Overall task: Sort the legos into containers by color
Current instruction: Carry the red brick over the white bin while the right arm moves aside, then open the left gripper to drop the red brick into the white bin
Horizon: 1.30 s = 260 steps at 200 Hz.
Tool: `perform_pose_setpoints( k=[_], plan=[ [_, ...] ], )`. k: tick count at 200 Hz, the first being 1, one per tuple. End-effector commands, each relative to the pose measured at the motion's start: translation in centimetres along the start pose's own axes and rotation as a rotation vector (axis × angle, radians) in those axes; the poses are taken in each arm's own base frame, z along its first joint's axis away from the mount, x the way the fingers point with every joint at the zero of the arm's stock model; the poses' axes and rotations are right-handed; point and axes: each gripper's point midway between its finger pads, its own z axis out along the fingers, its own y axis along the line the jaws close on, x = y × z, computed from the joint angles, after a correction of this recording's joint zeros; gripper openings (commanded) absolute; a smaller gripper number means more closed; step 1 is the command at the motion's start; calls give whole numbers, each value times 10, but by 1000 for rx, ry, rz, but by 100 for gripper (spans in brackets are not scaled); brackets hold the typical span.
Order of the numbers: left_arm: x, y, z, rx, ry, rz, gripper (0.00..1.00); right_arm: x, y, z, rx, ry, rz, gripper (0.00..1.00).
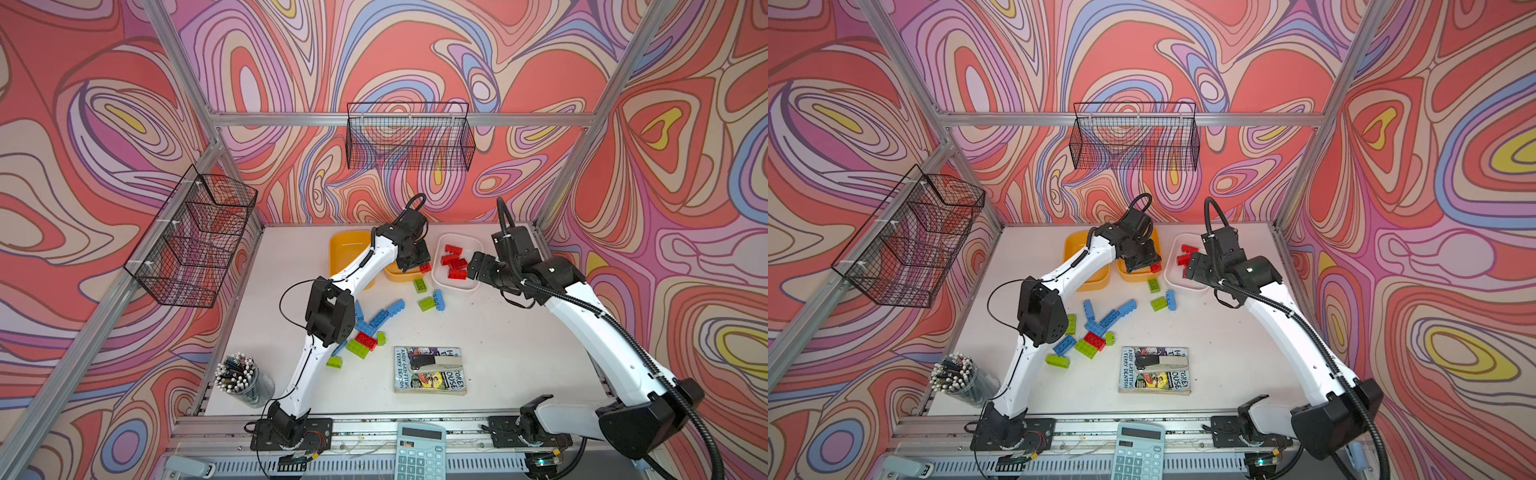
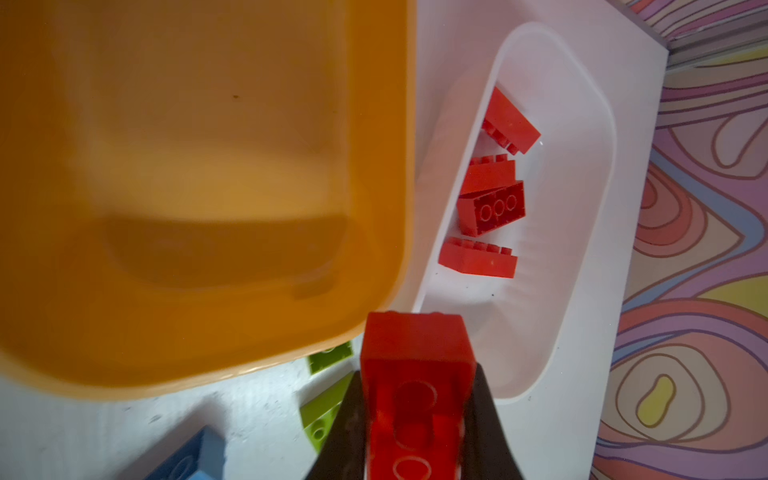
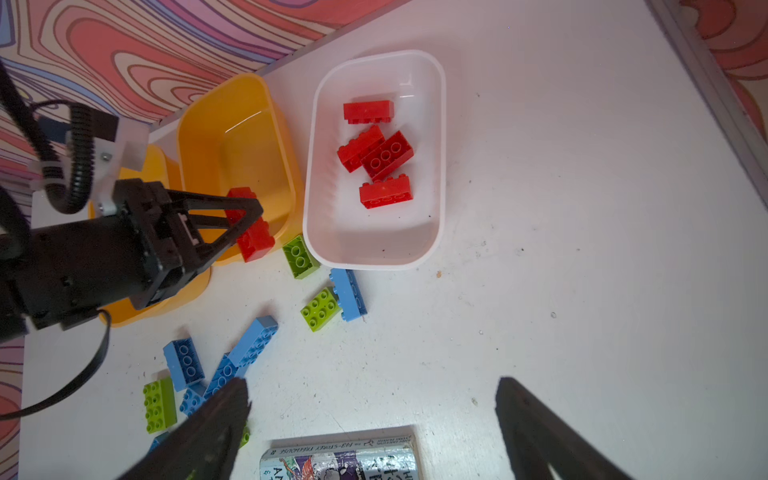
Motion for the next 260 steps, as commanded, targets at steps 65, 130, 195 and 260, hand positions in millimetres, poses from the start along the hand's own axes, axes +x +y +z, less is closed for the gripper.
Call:
perform_pose_setpoints(
  k=[65,130,195,260],
  plan=[
    [-16,-49,51,253,-35,-76,16,-1,-40,-46,133,-47,59,98],
    [-2,-53,70,267,-1,-98,37,-6,-44,-53,164,-54,28,98],
    [-10,-80,22,327,-33,-38,56,-6,-37,-45,134,-49,8,98],
    [12,11,-55,72,-67,4,56,5,-11,2,60,34,-55,98]
  ],
)
